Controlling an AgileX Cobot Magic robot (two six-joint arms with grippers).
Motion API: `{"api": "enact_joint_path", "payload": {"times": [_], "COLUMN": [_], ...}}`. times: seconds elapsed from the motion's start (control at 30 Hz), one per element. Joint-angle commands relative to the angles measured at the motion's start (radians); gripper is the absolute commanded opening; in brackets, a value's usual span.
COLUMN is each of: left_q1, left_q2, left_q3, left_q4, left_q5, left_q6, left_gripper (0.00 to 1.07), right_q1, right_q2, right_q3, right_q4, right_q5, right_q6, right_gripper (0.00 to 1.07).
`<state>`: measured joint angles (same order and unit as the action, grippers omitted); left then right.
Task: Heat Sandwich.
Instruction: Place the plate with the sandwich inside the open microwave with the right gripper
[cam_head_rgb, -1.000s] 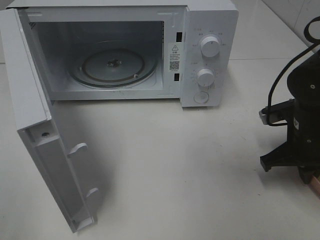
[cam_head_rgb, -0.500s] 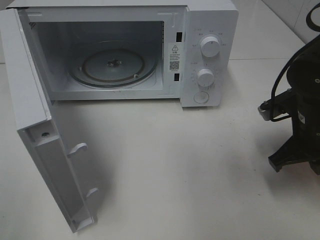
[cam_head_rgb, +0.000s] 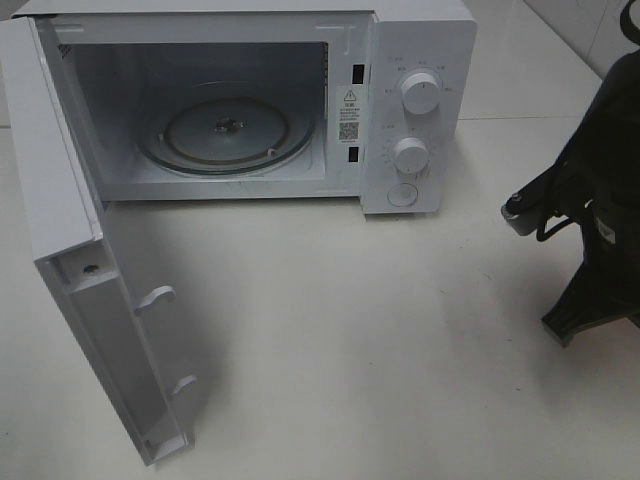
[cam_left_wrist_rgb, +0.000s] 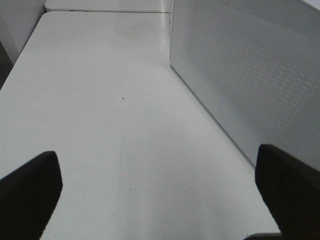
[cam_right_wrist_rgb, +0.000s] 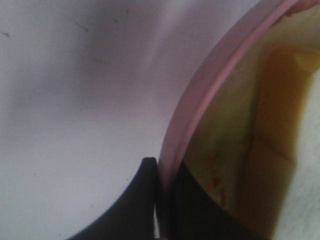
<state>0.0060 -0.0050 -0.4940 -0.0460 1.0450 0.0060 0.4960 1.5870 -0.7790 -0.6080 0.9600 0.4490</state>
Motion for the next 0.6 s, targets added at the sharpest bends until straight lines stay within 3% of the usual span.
{"api": "enact_joint_path", "payload": {"times": [0.03,0.27,0.6], "left_q1": [0.001,0.001,0.001], "left_q2": [-0.020,-0.020,-0.020], "left_q3": [0.002,0.002,0.002], "left_q4": [0.000,0.000,0.000], "left_q5": [-0.009,-0.009,-0.009], "left_q6": [0.000,0.000,0.000], "left_gripper": [0.98,0.98,0.98], "right_q1": [0.039,0.158,0.319], "right_q2": [-0.035,-0.136,-0.202], "right_q3": [0.044,0.144,0.200], "right_q4": [-0.041,-0.043,-0.034], "right_q5": [0.032,0.013,0.013], "right_q6": [0.005,0.005,-0.005], "right_gripper": [0.00,0.00,0.00]}}
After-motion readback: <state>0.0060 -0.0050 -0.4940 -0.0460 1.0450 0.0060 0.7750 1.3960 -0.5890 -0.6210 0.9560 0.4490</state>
